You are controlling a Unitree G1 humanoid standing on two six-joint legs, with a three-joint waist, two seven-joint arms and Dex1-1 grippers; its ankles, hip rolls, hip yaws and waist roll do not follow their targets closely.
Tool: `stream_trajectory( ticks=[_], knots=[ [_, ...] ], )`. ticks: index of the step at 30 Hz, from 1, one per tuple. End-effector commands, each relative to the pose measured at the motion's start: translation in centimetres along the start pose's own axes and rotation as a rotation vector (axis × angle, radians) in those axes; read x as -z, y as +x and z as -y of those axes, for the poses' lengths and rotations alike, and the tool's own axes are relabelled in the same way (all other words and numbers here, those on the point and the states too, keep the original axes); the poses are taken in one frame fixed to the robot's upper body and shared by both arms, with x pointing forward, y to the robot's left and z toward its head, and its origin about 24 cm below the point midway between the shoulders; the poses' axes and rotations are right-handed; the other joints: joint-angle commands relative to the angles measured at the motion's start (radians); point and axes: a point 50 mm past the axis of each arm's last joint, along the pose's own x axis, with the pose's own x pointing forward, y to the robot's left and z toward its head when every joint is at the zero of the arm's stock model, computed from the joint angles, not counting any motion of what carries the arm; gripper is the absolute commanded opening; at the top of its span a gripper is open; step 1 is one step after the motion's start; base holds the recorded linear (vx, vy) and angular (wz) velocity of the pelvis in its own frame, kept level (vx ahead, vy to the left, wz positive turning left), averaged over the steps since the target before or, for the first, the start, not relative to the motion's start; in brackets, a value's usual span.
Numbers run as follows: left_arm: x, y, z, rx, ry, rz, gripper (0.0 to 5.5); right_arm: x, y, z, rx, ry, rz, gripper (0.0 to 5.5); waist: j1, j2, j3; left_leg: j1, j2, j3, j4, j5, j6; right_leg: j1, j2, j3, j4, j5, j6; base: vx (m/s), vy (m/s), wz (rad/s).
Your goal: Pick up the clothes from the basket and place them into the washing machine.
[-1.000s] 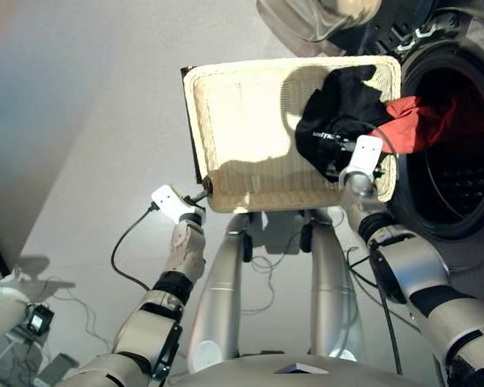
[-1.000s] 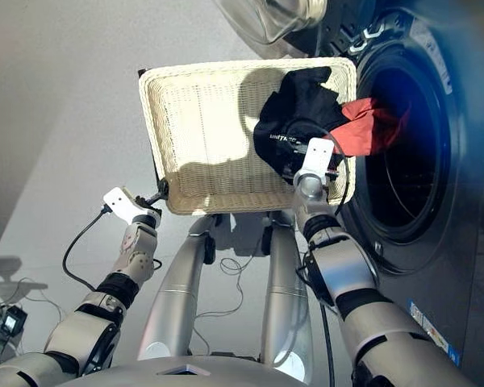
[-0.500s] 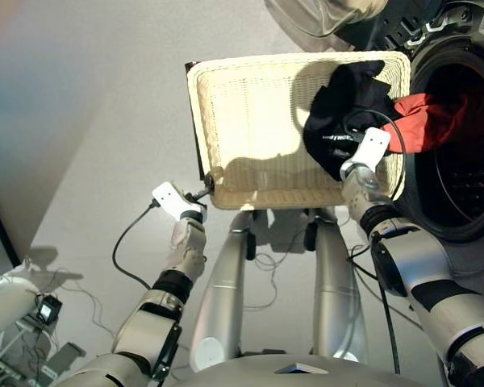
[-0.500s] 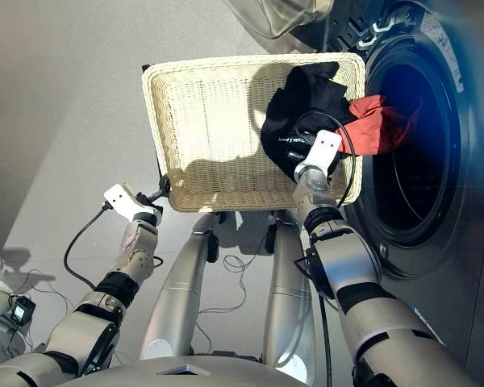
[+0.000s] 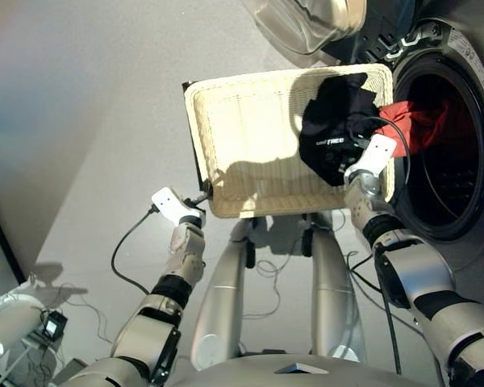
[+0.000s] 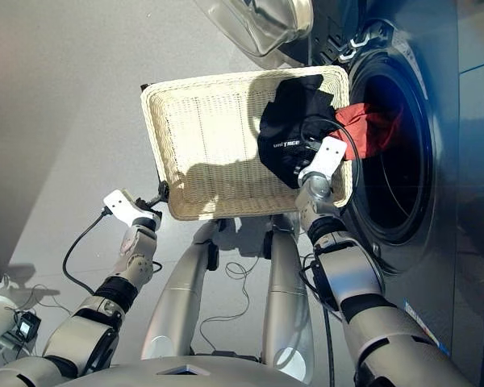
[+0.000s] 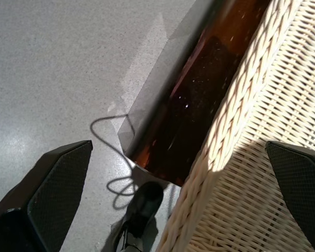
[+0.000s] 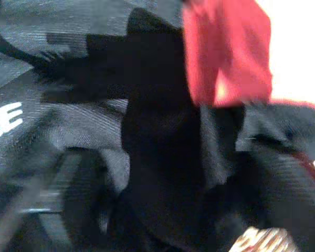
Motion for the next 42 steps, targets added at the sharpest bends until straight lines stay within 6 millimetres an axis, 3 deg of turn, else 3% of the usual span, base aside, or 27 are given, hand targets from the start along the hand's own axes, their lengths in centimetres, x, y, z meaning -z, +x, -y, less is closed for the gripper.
stream_trajectory(
  ticks=[1, 5, 10, 17, 18, 19, 27, 34, 37, 42],
  knots=[
    [-1.8, 0.3, -1.7, -0.033, 0.030, 0.062, 5.50, -1.7, 0.3, -1.3, -0.059, -0.089, 0.059, 5.50, -0.006, 0.011, -0.016, -0.031, -0.008, -0.008, 0.102, -0.120, 0.016, 0.038, 0.004, 0.000, -0.067, -0.024, 0.095, 0.000, 0.000, 0.000],
    [-1.9, 0.3, -1.9, -0.046, 0.028, 0.060, 5.50, -2.6, 0.6, -1.2, -0.049, -0.117, 0.076, 5.50, 0.002, 0.015, -0.010, -0.070, -0.010, -0.008, 0.151, -0.135, 0.019, 0.003, 0.002, 0.001, -0.017, -0.043, 0.092, 0.000, 0.000, 0.000],
    [-2.5, 0.6, -1.3, -0.029, 0.038, 0.082, 5.50, -5.4, 1.2, -0.7, -0.005, -0.077, 0.121, 5.50, 0.021, 0.032, 0.013, -0.157, -0.015, -0.018, 0.211, -0.151, 0.023, -0.083, -0.008, -0.004, 0.064, -0.072, 0.088, 0.000, 0.000, 0.000],
    [-3.0, 0.5, -0.9, -0.003, 0.046, 0.101, 5.50, -7.0, 1.6, 0.4, 0.046, -0.017, 0.118, 5.50, 0.036, 0.046, 0.018, -0.215, -0.024, -0.019, 0.245, -0.152, 0.025, -0.148, -0.010, -0.004, 0.115, -0.074, 0.087, 0.000, 0.000, 0.000],
    [-2.9, 0.4, -0.9, -0.001, 0.051, 0.096, 5.50, -6.9, 1.6, 0.4, 0.053, -0.029, 0.111, 2.39, 0.039, 0.046, 0.014, -0.223, -0.024, -0.015, 0.256, -0.153, 0.027, -0.156, -0.011, -0.002, 0.125, -0.076, 0.084, 0.000, 0.000, 0.000],
    [-2.8, 0.4, -0.9, 0.001, 0.053, 0.093, 5.50, -6.9, 1.6, 0.4, 0.059, -0.032, 0.113, 0.00, 0.040, 0.047, 0.010, -0.226, -0.024, -0.014, 0.260, -0.154, 0.027, -0.160, -0.011, -0.002, 0.130, -0.077, 0.084, 0.000, 0.000, 0.000],
    [-2.7, -0.1, -1.2, -0.002, 0.045, 0.098, 5.50, -5.6, 1.3, -0.3, 0.058, -0.017, 0.111, 0.00, 0.030, 0.037, -0.016, -0.176, -0.022, 0.003, 0.241, -0.158, 0.029, -0.106, -0.014, -0.002, 0.103, -0.061, 0.084, 0.000, 0.000, 0.000],
    [-2.4, -0.3, -1.9, -0.049, 0.036, 0.105, 5.50, -4.5, 0.3, -1.2, 0.091, 0.075, 0.192, 0.00, -0.011, 0.029, -0.019, -0.062, -0.015, 0.013, 0.139, -0.135, 0.022, 0.003, -0.014, 0.005, -0.015, -0.025, 0.095, 0.000, 0.000, 0.000],
    [-2.1, -0.6, -2.3, -0.081, 0.032, 0.113, 5.50, -5.5, -0.6, -0.5, 0.148, 0.083, 0.314, 0.00, -0.031, 0.029, -0.018, -0.019, -0.016, 0.021, 0.104, -0.124, 0.020, 0.046, -0.009, 0.011, -0.064, -0.008, 0.100, 0.000, 0.000, 0.000],
    [-1.9, -1.1, -2.8, -0.103, 0.042, 0.122, 5.50, -8.2, -1.5, 2.7, 0.332, 0.124, 0.472, 0.00, -0.045, 0.038, -0.021, 0.018, -0.021, 0.030, 0.080, -0.123, 0.021, 0.077, -0.006, 0.028, -0.101, 0.005, 0.106, -0.015, 0.029, -0.156]
  ],
)
